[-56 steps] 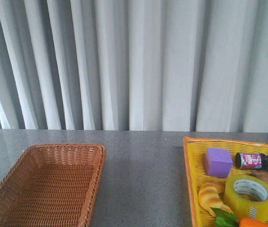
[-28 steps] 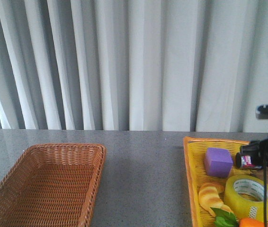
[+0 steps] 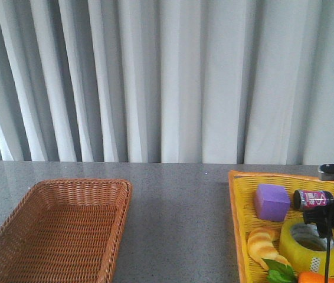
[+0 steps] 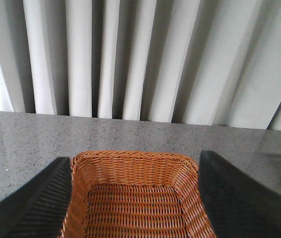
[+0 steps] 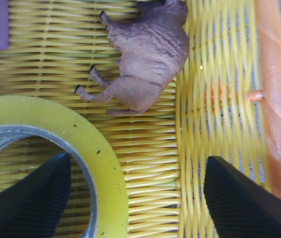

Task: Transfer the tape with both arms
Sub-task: 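Lower the right gripper onto the yellow tape roll in the yellow basket, then grasp the tape roll with the right gripper and lift it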

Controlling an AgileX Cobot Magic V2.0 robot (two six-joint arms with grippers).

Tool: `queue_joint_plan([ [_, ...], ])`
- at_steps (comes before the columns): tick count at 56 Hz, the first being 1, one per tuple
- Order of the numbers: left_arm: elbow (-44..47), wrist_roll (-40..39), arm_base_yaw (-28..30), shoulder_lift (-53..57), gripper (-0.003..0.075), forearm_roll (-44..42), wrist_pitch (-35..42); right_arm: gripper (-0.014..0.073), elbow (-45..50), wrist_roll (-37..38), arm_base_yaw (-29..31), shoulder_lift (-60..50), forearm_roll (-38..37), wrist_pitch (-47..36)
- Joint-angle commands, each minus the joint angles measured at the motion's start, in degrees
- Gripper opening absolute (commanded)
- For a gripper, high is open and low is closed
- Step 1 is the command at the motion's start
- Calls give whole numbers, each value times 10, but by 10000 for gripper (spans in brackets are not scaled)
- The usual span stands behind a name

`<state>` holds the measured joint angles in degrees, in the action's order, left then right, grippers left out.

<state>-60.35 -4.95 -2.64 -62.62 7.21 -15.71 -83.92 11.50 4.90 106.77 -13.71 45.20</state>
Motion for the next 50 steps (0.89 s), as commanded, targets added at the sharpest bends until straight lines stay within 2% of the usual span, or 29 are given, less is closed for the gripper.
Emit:
queue_joint_plan([
  [1,-20,-4,-3,8,523,6,47,501,-21,-9,1,-23,-7,-24],
  [12,-20,-4,-3,8,523,6,47,358,-21,-45,1,-12,20,-22],
  [23,-20,-4,-3,8,523,6,47,137,-21,-57,1,-9,39,-25],
  [32,-20,-4,-3,8,523,6,45,0,-21,-57,1,-9,39,-41],
  [42,-20,-4,-3,8,523,6,43,-8,-51,-67,0,-11,42,-27],
  [50,-20,-4,-3,8,523,6,43,-8,-110,-122,-8,-14,76,7],
])
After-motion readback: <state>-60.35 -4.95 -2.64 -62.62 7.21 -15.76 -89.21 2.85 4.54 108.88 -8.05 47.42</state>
